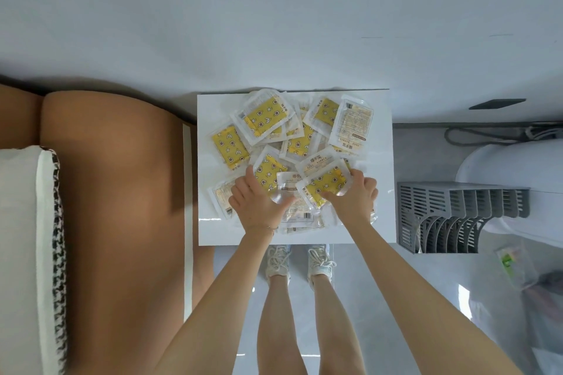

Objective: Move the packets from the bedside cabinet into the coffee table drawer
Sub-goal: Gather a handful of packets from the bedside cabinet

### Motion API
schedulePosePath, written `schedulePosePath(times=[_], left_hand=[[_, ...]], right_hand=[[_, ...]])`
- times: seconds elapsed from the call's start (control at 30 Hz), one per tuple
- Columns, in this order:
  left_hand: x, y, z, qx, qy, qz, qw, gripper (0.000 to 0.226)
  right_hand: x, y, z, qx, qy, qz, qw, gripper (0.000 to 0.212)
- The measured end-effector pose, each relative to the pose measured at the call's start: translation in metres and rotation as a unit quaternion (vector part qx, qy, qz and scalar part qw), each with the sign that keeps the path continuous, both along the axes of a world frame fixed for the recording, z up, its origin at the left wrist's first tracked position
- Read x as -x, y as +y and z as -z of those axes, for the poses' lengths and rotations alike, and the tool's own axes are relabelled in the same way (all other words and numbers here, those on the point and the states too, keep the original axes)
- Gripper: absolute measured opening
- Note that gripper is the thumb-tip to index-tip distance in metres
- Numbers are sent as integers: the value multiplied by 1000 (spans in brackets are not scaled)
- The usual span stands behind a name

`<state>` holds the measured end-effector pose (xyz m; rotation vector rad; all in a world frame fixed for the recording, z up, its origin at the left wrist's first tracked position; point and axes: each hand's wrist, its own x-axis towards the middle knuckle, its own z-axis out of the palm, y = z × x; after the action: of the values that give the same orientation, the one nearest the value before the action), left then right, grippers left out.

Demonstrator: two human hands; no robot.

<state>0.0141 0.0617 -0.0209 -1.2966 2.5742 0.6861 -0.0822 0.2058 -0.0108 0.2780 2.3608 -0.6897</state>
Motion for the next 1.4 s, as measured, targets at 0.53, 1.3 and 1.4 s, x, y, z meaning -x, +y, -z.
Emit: schedulePosePath(times=[0.53,1.3,1.4], left_hand=[[6,0,-2,-39,20,-108,993,63],[-13,37,-2,-169,109,-76,977,22],[-4,46,-6,-163,119,-118,972,19]], right_hand=[[4,19,-16,186,15,199,962,18],[-31,34,-8,212,-96,374,898,43],[-36,36,-8,180,-74,334,922,39]])
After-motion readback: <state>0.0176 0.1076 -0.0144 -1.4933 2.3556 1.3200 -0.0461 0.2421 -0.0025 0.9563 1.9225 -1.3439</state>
